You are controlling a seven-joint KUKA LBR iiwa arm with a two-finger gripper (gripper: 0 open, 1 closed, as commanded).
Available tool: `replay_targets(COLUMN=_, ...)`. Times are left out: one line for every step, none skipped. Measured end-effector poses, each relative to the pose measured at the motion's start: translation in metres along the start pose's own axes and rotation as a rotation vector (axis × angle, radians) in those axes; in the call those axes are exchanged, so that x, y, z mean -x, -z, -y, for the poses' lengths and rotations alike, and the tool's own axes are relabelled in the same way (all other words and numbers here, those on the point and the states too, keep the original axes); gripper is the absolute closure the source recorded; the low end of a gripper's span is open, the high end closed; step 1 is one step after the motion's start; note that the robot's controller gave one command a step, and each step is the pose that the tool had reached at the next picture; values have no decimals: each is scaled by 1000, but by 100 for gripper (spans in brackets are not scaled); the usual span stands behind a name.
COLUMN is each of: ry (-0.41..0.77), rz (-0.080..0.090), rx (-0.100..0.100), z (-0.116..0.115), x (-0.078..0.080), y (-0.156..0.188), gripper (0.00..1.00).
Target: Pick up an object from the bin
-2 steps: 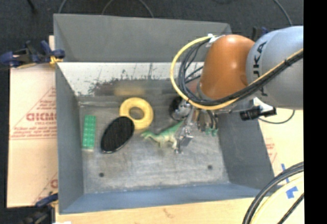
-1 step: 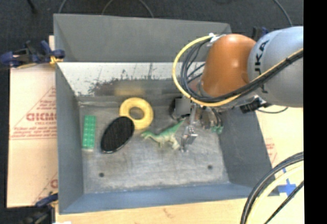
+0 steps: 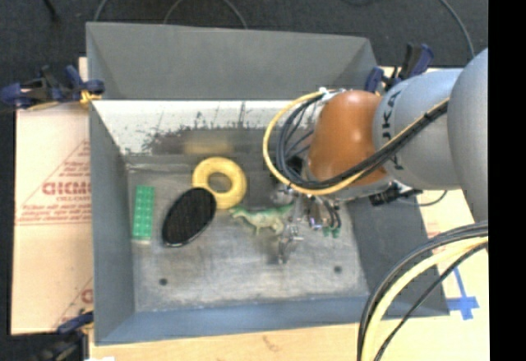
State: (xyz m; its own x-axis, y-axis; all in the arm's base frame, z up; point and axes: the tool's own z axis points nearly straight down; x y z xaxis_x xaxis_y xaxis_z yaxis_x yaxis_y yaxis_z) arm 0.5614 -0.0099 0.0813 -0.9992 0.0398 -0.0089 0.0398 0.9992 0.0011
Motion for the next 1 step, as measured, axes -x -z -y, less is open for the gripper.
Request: replay_targets(ry=29, rz=12, rx=-1, z=-1, x=1, y=-14, gripper=100)
